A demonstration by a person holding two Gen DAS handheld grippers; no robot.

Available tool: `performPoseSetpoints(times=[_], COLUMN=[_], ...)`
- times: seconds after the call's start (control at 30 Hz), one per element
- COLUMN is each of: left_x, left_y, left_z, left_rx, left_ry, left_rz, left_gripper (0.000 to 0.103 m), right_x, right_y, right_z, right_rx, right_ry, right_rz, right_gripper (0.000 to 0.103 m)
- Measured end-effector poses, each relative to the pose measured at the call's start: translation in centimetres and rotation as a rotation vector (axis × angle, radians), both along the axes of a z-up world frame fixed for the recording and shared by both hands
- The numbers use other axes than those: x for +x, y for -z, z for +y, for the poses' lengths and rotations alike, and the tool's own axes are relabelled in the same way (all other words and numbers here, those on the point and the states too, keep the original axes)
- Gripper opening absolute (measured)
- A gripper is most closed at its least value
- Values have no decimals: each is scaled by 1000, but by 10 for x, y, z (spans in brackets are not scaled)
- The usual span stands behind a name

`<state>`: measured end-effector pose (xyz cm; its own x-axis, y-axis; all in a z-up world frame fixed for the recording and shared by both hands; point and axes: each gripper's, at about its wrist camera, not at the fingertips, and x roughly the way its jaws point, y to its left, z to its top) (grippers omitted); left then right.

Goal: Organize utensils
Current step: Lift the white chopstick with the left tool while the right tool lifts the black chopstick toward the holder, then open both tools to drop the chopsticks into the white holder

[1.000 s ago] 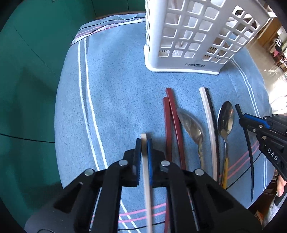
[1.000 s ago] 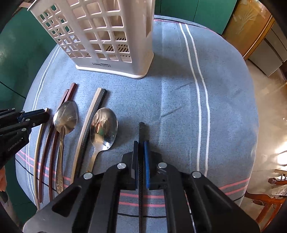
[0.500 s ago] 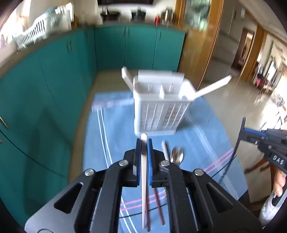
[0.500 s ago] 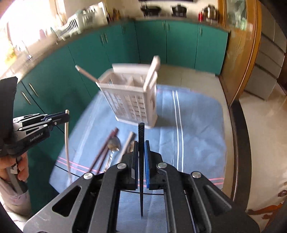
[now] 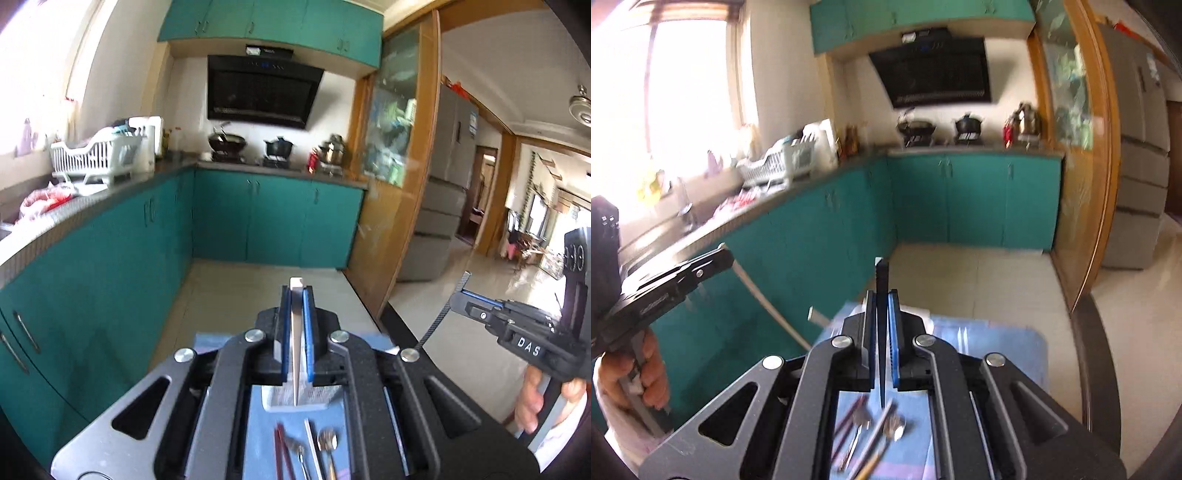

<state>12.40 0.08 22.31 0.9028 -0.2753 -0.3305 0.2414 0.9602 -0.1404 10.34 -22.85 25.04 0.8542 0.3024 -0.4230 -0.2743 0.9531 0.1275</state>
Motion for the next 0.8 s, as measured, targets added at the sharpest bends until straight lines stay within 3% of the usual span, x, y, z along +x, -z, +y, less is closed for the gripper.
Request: performPoseSetpoints(times=[0.2,0.27,0.4,0.57,0.8], left_x=[47,64,92,107,96], left_y=[-12,-2,35,76,98], left_z=[-2,-8,-7,-5,0], left_rx=[-56,-21,-48,3,6], left_ry=[-69,-128,-137,-163,-153], left_rz=[-34,-43,28,91,111], left_gripper=[6,6,6,6,7], right_x=[42,61,94,112,105], right_y=[-17,-9,34,82,99], right_z=[-2,2,4,-1,-6], right_rx=[52,13,29,16,47], right_ry=[104,164,159,156,128], right_rz=[-102,-97,-28,59,112], right_gripper=[7,7,7,7,10])
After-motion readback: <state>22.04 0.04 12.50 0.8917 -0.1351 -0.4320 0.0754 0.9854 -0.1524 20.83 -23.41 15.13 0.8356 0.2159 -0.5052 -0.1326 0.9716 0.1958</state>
